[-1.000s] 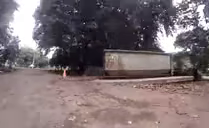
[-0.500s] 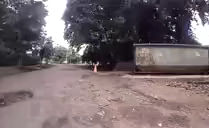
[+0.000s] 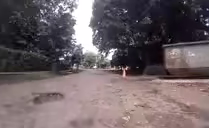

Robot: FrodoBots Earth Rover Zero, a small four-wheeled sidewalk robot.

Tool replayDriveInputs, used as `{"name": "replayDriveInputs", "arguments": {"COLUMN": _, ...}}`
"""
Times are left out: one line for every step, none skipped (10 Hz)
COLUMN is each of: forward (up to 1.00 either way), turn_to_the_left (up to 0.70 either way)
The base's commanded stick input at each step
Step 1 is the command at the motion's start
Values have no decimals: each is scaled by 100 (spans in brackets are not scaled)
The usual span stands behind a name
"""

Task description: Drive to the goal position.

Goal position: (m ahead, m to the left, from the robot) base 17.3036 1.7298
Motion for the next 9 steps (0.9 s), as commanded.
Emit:
{"name": "replayDriveInputs", "arguments": {"forward": 0, "turn_to_the_left": 0}}
{"name": "replayDriveInputs", "arguments": {"forward": 19, "turn_to_the_left": 0}}
{"name": "replayDriveInputs", "arguments": {"forward": 69, "turn_to_the_left": 0}}
{"name": "replayDriveInputs", "arguments": {"forward": 70, "turn_to_the_left": 0}}
{"name": "replayDriveInputs", "arguments": {"forward": 70, "turn_to_the_left": 0}}
{"name": "replayDriveInputs", "arguments": {"forward": 70, "turn_to_the_left": 0}}
{"name": "replayDriveInputs", "arguments": {"forward": 70, "turn_to_the_left": 0}}
{"name": "replayDriveInputs", "arguments": {"forward": 70, "turn_to_the_left": 0}}
{"name": "replayDriveInputs", "arguments": {"forward": 70, "turn_to_the_left": 0}}
